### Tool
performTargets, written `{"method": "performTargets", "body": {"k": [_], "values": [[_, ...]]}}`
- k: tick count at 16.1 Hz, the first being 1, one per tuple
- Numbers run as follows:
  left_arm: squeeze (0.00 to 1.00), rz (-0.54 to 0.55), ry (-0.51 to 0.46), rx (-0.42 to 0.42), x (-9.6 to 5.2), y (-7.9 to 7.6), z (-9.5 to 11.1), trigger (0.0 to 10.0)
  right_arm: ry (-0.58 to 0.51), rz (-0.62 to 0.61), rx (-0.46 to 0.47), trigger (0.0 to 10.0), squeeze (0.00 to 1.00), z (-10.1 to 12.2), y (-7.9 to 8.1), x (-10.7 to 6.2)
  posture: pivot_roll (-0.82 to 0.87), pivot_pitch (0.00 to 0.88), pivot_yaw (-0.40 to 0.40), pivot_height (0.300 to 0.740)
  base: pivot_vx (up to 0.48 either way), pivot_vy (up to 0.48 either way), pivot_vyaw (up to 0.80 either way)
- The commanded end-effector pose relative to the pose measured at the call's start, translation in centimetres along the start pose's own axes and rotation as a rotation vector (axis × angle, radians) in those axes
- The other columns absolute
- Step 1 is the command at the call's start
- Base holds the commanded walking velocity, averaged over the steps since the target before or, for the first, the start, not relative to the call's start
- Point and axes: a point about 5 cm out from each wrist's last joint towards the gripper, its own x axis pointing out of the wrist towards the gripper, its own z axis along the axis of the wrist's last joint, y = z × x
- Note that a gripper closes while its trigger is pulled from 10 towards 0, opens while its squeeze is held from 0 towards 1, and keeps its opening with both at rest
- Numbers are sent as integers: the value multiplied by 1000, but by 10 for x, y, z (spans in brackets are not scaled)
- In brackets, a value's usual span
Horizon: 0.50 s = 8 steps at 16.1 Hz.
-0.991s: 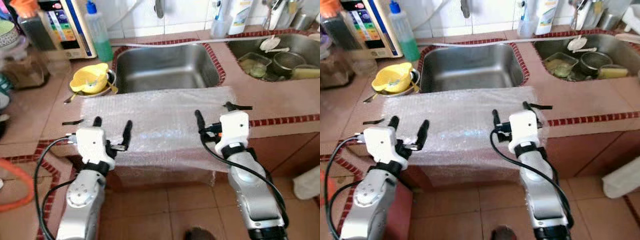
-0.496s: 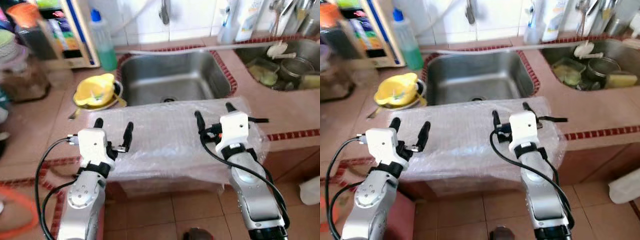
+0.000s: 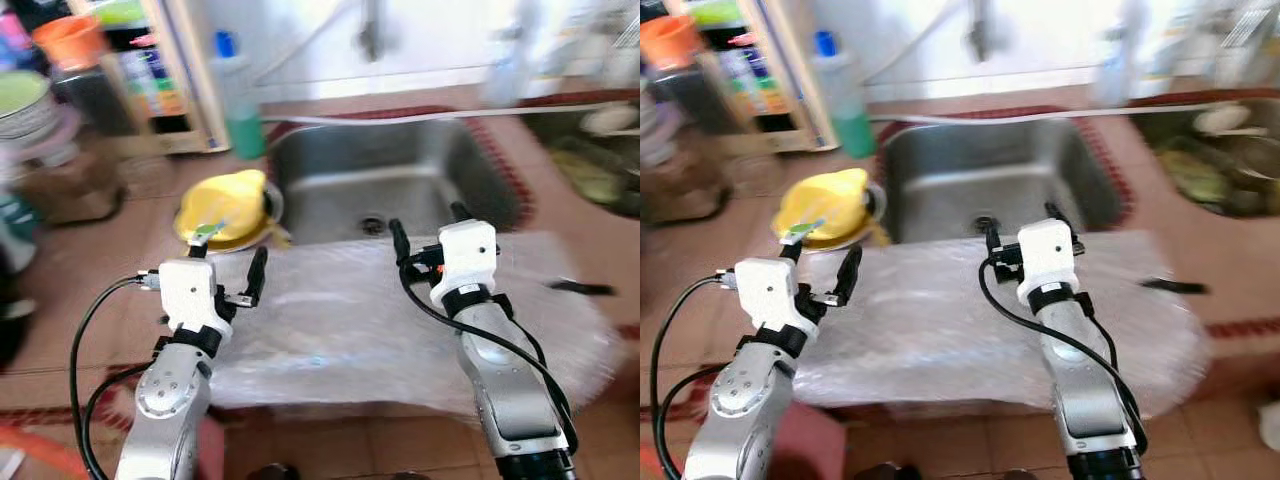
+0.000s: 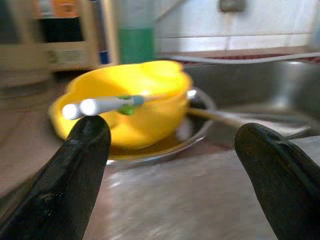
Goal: Kitchen organization
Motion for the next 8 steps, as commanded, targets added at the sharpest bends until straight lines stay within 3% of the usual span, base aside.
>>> {"method": "performTargets", "body": {"k": [1,3,8], "values": [[0,-3,16,10,-2,-1,-3,10000,1,-12,-3,10000,0,0,-4,-1,-164,155,73,740,0,0,0],[0,2,20,8,-2,-1,-3,10000,1,-14,-5,10000,0,-1,-4,-2,-165,159,75,740,0,0,0],[0,1,29,0,-4,-1,-4,10000,3,0,-13,10000,0,-1,0,-8,-166,171,79,740,0,-355,0]]}}
